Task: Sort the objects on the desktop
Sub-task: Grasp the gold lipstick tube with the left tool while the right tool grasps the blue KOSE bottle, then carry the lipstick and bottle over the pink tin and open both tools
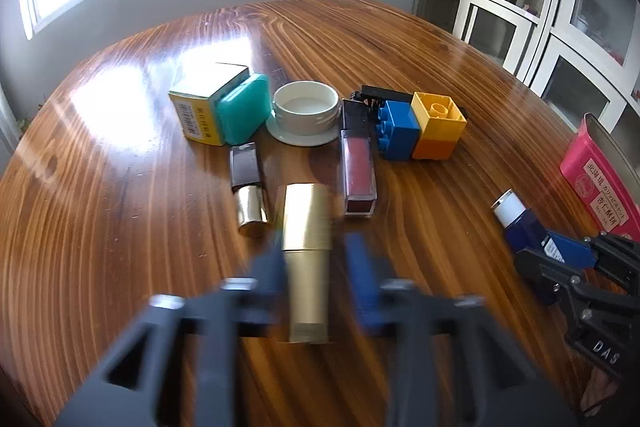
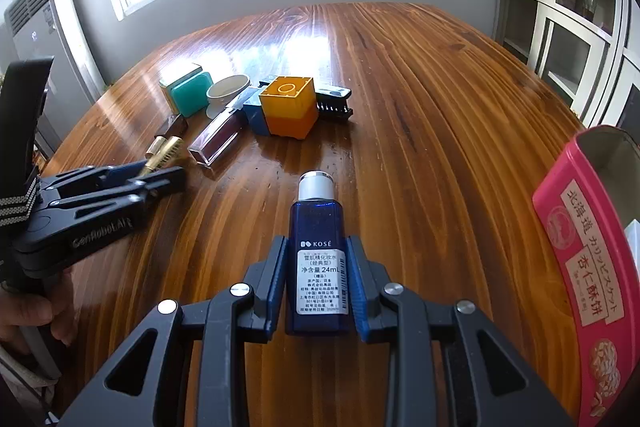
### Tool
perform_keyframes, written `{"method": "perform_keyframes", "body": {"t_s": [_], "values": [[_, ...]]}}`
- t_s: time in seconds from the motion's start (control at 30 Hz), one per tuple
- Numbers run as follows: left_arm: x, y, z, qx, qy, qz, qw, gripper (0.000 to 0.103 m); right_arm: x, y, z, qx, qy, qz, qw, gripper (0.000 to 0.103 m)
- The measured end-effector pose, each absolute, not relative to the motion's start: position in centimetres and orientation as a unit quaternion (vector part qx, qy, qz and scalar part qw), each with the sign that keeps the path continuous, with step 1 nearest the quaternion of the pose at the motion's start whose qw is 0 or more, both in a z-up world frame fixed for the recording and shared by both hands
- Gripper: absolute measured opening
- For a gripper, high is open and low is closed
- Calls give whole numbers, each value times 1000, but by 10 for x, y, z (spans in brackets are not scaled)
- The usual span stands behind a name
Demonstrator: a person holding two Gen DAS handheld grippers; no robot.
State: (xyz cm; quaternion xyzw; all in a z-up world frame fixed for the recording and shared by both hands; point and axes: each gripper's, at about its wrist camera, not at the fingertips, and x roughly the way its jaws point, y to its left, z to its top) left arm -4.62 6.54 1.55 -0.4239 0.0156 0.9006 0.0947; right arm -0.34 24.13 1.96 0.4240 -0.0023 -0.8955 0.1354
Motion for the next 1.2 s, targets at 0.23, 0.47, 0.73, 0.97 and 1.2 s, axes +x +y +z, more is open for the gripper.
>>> {"method": "perform_keyframes", "body": {"t_s": [0.23, 0.47, 0.73, 0.97, 1.2], "values": [[-32, 69, 15, -426, -7, 897, 118, 24, 5, 253, 22, 406, -19, -903, 140, 32], [-24, 89, 28, -404, -1, 903, 144, 24, 20, 267, 33, 386, -38, -912, 136, 32], [-17, 128, 48, -380, 20, 908, 177, 25, 45, 304, 59, 343, -70, -930, 112, 32], [-11, 177, 68, -358, 36, 907, 217, 25, 78, 358, 79, 289, -105, -950, 54, 32], [1, 235, 85, -340, 58, 900, 265, 25, 104, 411, 88, 254, -136, -957, -12, 32]]}}
